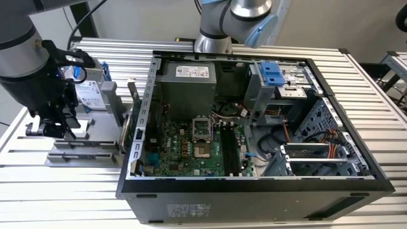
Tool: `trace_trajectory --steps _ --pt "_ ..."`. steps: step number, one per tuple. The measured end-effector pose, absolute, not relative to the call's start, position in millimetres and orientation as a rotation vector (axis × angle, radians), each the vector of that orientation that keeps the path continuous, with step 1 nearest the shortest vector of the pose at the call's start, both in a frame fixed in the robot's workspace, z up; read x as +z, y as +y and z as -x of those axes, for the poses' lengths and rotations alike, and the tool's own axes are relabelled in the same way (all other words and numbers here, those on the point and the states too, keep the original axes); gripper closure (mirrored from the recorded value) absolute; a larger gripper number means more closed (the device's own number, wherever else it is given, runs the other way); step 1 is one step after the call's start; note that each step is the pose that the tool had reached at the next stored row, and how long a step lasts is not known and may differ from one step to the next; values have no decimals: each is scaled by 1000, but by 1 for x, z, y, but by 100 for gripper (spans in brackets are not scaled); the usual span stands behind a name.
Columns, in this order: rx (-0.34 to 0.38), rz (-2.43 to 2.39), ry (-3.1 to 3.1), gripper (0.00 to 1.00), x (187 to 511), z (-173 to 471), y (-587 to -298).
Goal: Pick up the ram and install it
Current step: 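Pick up the ram and move it above insertion slot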
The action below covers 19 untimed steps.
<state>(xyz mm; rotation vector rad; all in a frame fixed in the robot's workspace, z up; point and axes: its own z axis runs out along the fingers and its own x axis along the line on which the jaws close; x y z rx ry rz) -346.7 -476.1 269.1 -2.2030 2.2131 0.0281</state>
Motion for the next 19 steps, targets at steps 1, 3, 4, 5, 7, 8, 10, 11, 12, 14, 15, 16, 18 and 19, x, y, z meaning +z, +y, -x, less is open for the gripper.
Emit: trace_trajectory --steps 1,3,4,5,7,8,10,11,12,14,15,16,18,19 --pt "28 2203 2213 0 268 347 -476" --pt "28 2202 2214 0 265 347 -476" --pt "28 2202 2215 0 264 347 -476" --pt "28 2201 2215 0 263 347 -476" --pt "28 2200 2216 0 261 347 -476" --pt "28 2200 2216 0 260 347 -476" --pt "28 2199 2217 0 257 347 -476" --pt "28 2199 2217 0 256 347 -476" --pt "28 2198 2218 0 254 347 -476" --pt "28 2197 2219 0 251 348 -476" --pt "28 2197 2219 0 250 348 -476" --pt "28 2197 2219 0 249 348 -476" --pt "28 2196 2220 0 246 348 -476" --pt "28 2196 2220 0 244 348 -476"
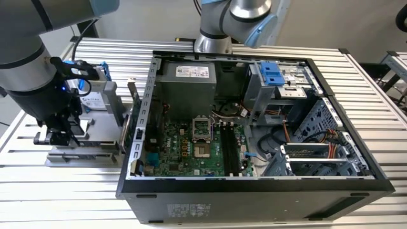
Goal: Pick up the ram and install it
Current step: 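Pick up the ram and move it above insertion slot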
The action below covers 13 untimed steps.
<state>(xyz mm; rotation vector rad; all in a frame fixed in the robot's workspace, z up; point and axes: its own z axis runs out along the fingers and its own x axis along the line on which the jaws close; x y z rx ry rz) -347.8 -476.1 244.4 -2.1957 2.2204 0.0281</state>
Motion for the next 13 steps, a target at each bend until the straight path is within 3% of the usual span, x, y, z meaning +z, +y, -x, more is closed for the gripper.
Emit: trace_trajectory --steps 13 --pt "29 2194 2223 0 225 349 -478"
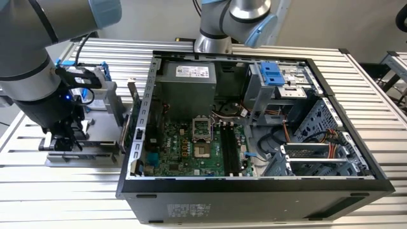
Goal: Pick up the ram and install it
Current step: 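Pick up the ram and move it above insertion slot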
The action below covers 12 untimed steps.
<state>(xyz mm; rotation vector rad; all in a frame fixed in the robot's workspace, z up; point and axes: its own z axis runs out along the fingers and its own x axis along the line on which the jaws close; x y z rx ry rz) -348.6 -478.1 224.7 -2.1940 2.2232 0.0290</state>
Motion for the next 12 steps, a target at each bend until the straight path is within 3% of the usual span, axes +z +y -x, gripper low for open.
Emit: trace_trajectory --steps 12 --pt "29 2194 2223 0 211 349 -486"
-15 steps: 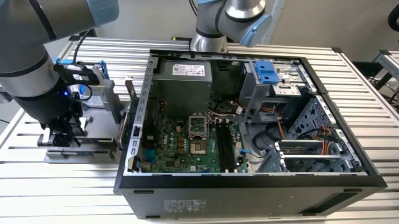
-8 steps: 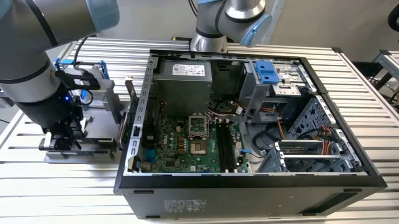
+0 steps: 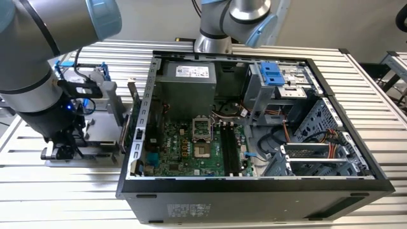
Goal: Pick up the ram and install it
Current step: 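Pick up the ram and move it above insertion slot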
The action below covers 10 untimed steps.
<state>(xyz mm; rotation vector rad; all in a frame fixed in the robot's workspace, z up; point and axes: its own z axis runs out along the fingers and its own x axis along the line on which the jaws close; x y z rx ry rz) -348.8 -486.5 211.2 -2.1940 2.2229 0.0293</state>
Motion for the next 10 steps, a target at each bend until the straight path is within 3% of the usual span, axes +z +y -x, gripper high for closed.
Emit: trace_trajectory --steps 10 --pt "34 2196 2225 0 202 350 -492"
